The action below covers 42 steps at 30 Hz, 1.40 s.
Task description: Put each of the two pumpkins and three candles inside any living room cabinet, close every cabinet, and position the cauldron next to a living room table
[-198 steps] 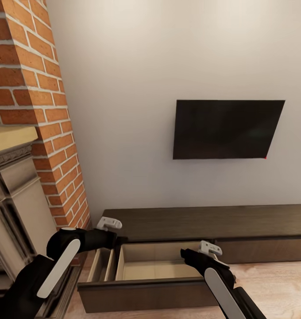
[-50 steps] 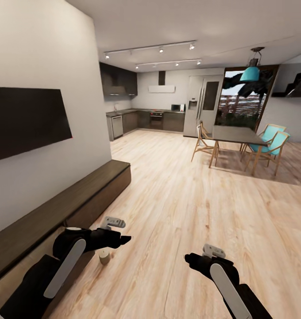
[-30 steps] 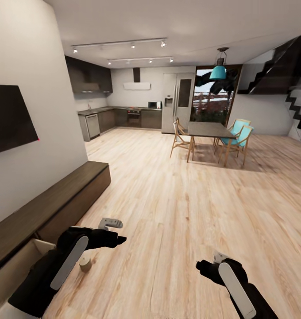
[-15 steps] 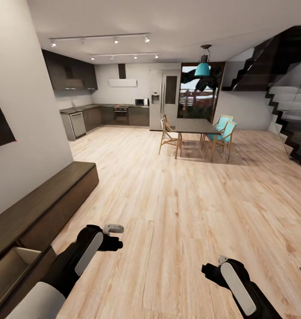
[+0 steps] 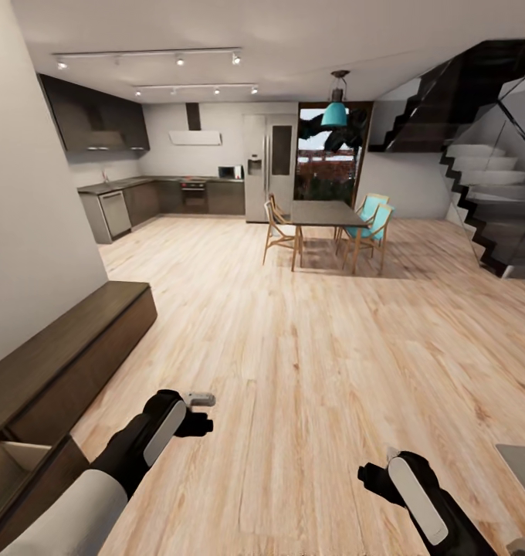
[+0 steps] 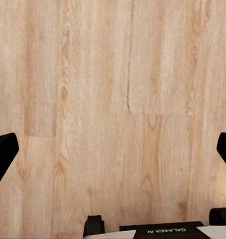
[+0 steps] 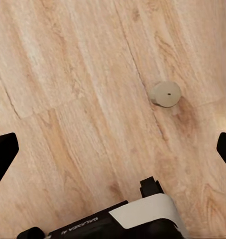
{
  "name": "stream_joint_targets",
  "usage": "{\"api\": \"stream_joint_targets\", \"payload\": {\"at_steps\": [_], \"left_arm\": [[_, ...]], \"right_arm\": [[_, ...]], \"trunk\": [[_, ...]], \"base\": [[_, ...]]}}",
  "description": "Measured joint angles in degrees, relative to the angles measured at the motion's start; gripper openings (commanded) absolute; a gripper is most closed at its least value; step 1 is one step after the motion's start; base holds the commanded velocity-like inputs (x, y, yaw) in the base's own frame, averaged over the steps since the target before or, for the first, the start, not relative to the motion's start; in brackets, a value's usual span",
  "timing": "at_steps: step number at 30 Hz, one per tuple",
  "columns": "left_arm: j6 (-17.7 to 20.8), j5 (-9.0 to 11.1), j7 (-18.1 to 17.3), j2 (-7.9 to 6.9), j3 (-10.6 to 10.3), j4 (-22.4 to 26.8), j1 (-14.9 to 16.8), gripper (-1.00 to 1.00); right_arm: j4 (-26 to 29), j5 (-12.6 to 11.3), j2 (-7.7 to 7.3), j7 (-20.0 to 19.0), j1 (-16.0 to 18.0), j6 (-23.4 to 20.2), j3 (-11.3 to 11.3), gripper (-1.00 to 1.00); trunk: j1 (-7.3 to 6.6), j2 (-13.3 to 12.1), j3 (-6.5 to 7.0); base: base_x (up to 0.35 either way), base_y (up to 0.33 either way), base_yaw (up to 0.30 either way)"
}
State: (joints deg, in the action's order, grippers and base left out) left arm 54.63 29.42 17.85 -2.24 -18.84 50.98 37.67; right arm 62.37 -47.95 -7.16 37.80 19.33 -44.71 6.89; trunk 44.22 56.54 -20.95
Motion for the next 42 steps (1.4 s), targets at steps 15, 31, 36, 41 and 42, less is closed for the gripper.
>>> {"api": "stream_joint_targets", "payload": {"at_steps": [15, 31, 36, 41, 42], "left_arm": [[-1.29, 0.03, -0.02, 0.17, 0.12, -4.73, 1.71, 1.00], [-1.17, 0.22, 0.05, 0.24, 0.22, -4.29, 1.74, 1.00], [-1.05, 0.22, -0.02, 0.40, 0.19, -4.23, 1.74, 1.00], [-0.88, 0.25, -0.11, 0.52, 0.19, -4.33, 1.74, 1.00], [-0.86, 0.26, -0.15, 0.53, 0.19, -4.33, 1.75, 1.00]], "right_arm": [[-2.38, -0.07, -0.33, -0.14, 1.18, -0.06, 0.68, 1.00], [-2.46, -0.25, 0.00, 0.01, 1.19, -0.05, 0.76, 1.00], [-2.44, -0.24, 0.04, -0.02, 1.19, -0.10, 0.73, 1.00], [-2.43, -0.26, 0.22, -0.05, 1.18, -0.10, 0.66, 1.00], [-2.43, -0.28, 0.24, -0.05, 1.18, -0.10, 0.66, 1.00]], "trunk": [[-0.03, 0.01, -0.47], [0.00, 0.00, -0.47], [0.01, 0.00, -0.47], [0.01, 0.00, -0.47], [0.01, 0.00, -0.47]], "base": [[0.188, 0.000, -0.039], [0.048, -0.001, 0.000], [-0.110, -0.154, -0.011], [-0.132, -0.212, -0.120], [-0.111, -0.170, -0.155]]}}
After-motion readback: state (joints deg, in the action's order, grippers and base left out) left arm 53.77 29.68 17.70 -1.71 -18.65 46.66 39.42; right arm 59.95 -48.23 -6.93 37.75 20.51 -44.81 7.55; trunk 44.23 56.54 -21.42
